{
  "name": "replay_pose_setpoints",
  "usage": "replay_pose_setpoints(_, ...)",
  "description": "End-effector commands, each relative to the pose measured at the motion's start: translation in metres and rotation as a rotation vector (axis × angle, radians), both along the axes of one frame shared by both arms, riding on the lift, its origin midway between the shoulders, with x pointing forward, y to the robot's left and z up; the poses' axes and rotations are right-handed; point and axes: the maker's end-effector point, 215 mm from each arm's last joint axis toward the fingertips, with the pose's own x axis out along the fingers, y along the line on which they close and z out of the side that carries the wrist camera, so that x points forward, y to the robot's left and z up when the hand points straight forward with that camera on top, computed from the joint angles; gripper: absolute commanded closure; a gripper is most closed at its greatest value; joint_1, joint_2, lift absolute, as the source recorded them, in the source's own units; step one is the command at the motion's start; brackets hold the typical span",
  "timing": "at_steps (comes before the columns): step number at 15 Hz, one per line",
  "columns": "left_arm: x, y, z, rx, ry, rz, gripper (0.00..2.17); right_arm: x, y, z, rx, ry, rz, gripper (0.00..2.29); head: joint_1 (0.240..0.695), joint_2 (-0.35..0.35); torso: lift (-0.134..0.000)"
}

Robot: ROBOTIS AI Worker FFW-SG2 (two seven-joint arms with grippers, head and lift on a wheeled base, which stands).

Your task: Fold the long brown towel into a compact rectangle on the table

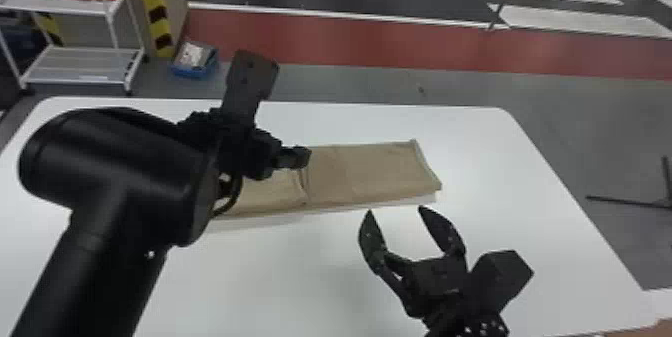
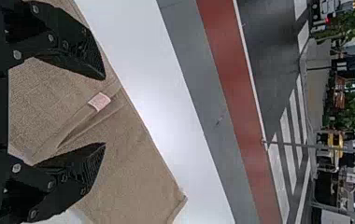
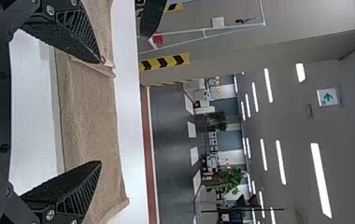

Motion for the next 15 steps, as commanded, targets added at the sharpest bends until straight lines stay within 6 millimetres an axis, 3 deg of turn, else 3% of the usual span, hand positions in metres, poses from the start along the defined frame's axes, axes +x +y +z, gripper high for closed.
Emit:
replay_pose_setpoints(1, 0.002, 0.012, 0.002, -0.038, -0.025, 0.031, 0.04, 0.011, 0.005, 0.005, 0.000, 0.013, 0.013, 0.11, 0.695, -0.176, -0.123)
replay_pose_setpoints(4, 0.012, 0.064, 0.016, -0.137, -0.116, 0.133, 0.04, 0.038, 0.021, -0.002, -0.006, 0.097, 0.065, 0.11, 0.695, -0.154, -0.123)
replay_pose_setpoints(8, -0.003, 0.165, -0.001, -0.247, -0.109, 0.297, 0.05, 0.076, 0.057, -0.007, -0.018, 0.207, 0.154, 0.11, 0.695, -0.040, -0.123)
replay_pose_setpoints(10, -0.014, 0.204, -0.011, -0.305, -0.106, 0.350, 0.07, 0.095, 0.074, -0.014, -0.020, 0.265, 0.198, 0.11, 0.695, 0.016, -0.123)
replay_pose_setpoints(11, -0.018, 0.220, -0.010, -0.330, -0.126, 0.372, 0.07, 0.107, 0.081, -0.016, 0.003, 0.296, 0.219, 0.11, 0.695, 0.076, -0.123)
replay_pose_setpoints(13, -0.027, 0.248, -0.018, -0.340, -0.136, 0.418, 0.07, 0.125, 0.092, -0.019, 0.052, 0.358, 0.262, 0.11, 0.695, 0.122, -0.123)
replay_pose_setpoints(15, -0.035, 0.264, -0.028, -0.343, -0.130, 0.437, 0.08, 0.140, 0.099, -0.013, 0.048, 0.380, 0.282, 0.11, 0.695, 0.171, -0.123)
